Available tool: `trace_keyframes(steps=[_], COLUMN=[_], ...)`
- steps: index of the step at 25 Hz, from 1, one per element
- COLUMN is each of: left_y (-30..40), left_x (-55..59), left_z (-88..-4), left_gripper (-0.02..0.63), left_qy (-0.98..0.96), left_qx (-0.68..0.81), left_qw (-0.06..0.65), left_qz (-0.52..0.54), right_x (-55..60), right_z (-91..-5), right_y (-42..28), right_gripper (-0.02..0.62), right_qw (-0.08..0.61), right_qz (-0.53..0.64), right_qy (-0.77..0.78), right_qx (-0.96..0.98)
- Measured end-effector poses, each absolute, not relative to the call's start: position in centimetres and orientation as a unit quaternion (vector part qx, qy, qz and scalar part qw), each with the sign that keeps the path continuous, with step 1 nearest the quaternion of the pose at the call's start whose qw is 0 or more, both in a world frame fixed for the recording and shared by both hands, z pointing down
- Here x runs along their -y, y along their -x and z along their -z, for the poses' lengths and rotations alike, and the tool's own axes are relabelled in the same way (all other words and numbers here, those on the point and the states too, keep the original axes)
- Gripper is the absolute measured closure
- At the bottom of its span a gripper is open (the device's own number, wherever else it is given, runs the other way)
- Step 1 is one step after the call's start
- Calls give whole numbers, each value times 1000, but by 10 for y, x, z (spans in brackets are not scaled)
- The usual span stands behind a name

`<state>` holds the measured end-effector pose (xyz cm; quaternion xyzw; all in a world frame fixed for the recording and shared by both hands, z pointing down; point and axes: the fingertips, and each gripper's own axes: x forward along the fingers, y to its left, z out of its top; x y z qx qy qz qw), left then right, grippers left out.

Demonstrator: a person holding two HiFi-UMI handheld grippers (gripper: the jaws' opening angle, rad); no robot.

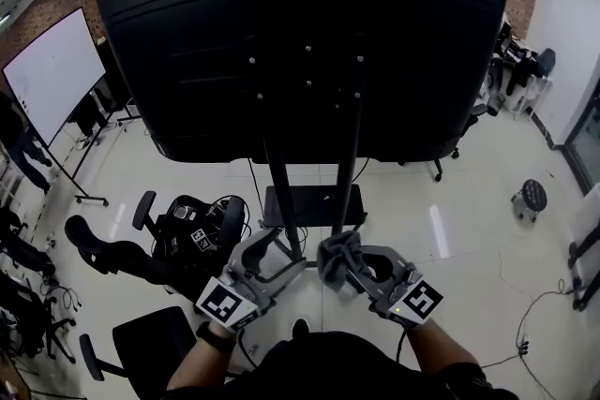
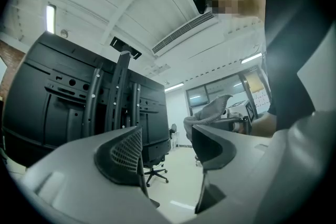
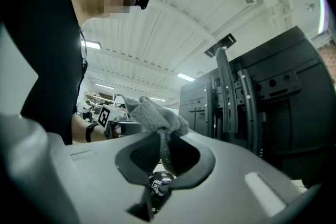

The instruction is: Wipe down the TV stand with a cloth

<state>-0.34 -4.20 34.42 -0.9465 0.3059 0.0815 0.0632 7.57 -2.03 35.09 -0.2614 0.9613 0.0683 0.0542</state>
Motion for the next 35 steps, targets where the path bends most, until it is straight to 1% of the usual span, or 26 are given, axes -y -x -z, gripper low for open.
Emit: trace_keyframes(steps=[5, 8, 11, 15, 19, 26, 29, 35], left_y=[25, 35, 37, 37, 31, 12, 6, 0], left_x=[99, 135, 154, 170, 185, 207, 219, 243], left_z=[-329, -316, -300, -269, -228, -143, -106, -39], left_gripper=[287, 285, 285, 285, 284, 279, 279, 279], left_qy=[953, 957, 959, 955, 948, 935, 926, 917], left_qx=[-281, -264, -245, -236, -232, -226, -228, -231], left_qw=[81, 96, 119, 160, 198, 250, 277, 301], left_qz=[-76, -76, -73, -79, -89, -109, -117, -125], right_x=[81, 118, 144, 162, 184, 218, 233, 262], right_z=[-332, -316, -296, -259, -220, -129, -94, -16], right_y=[-51, -41, -36, -29, -29, -39, -42, -42], right_gripper=[566, 566, 566, 566, 566, 566, 566, 566], right_qw=[64, 58, 55, 46, 34, 48, 35, 18], right_qz=[-82, -103, -122, -175, -205, -270, -308, -369], right_qy=[281, 296, 308, 297, 290, 267, 274, 289], right_qx=[-954, -948, -942, -937, -934, -924, -911, -883])
